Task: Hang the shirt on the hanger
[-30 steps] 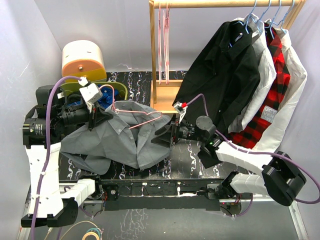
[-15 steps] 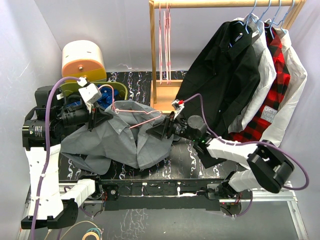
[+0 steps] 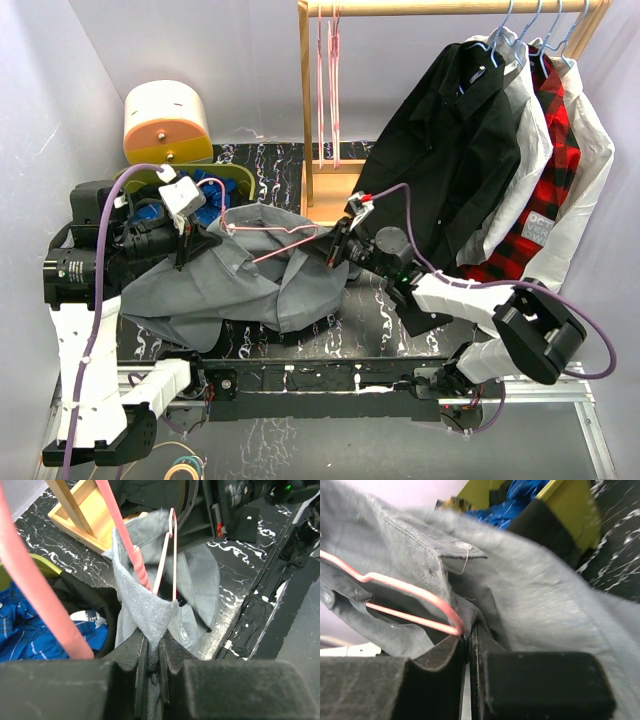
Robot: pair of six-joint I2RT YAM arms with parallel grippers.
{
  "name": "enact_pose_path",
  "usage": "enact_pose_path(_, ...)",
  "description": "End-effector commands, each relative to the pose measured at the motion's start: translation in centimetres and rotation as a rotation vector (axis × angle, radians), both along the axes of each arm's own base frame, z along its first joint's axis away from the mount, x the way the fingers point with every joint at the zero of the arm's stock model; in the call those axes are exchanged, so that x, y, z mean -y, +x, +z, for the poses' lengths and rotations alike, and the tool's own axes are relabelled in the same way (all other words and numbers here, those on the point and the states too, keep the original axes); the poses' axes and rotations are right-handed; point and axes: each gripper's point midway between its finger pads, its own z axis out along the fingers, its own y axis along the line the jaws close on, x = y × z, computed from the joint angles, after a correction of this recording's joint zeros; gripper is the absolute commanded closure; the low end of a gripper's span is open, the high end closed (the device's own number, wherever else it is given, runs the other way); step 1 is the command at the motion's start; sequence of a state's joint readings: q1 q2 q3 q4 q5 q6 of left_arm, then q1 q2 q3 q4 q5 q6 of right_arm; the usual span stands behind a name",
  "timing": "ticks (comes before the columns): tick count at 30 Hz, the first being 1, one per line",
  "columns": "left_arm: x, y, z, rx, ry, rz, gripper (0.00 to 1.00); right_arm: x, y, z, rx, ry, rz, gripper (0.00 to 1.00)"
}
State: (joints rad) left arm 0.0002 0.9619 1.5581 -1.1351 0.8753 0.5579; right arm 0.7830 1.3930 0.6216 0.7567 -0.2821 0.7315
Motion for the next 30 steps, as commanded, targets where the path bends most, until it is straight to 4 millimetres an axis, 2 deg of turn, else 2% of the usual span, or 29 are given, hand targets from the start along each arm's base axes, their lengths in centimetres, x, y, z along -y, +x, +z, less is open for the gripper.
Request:
enact_pose_path(1,-0.9,-0.6,0.5,0.064,0.073,0.012,1.0,3.3,2.2,1.8,0.052,0.019,-0.115,0.92)
enact_pose_path(4,-1.4,-0.4,0.6,0.097,0.108,0.028,1.0,4.7,2.5,0.7,0.036,-0.011,-0.137,0.92)
enact_pose_path(8,-2.1,-0.2,0.6,0.118,0.156,0.034,1.0,6.0,3.0,0.4,0.045,-0.051,-0.174,0.92)
enact_pose_path(13,-3.5,1.4,0.3,0.149,0.216,0.109,1.0,6.6,3.2,1.8,0.07,-0.068,-0.172,0.92)
enact_pose_path(15,-3.9,1.9,0.0,0.149,0.226,0.134,1.0,6.3,2.6,2.9,0.06,-0.056,-0.136,0.92)
enact_pose_path(18,-3.8,2.7,-0.3,0.119,0.203,0.159,1.0,5.1,0.9,5.7,0.074,-0.01,-0.08,0.92)
enact_pose_path(19,-3.6,3.0,-0.3,0.101,0.179,0.166,1.0,4.2,0.2,6.6,0.082,-0.006,-0.057,0.92)
enact_pose_path(23,-2.8,4.2,0.1,0.083,0.075,0.2,1.0,0.5,-3.5,8.0,0.08,0.016,0.05,0.92)
enact_pose_path(25,-2.3,4.4,0.1,0.059,0.045,0.187,1.0,-0.6,-4.8,8.8,0.072,0.064,0.071,0.92)
enact_pose_path(30,-2.6,4.5,0.4,0.06,0.06,0.198,1.0,-1.5,-5.0,11.4,0.096,0.15,0.093,0.92)
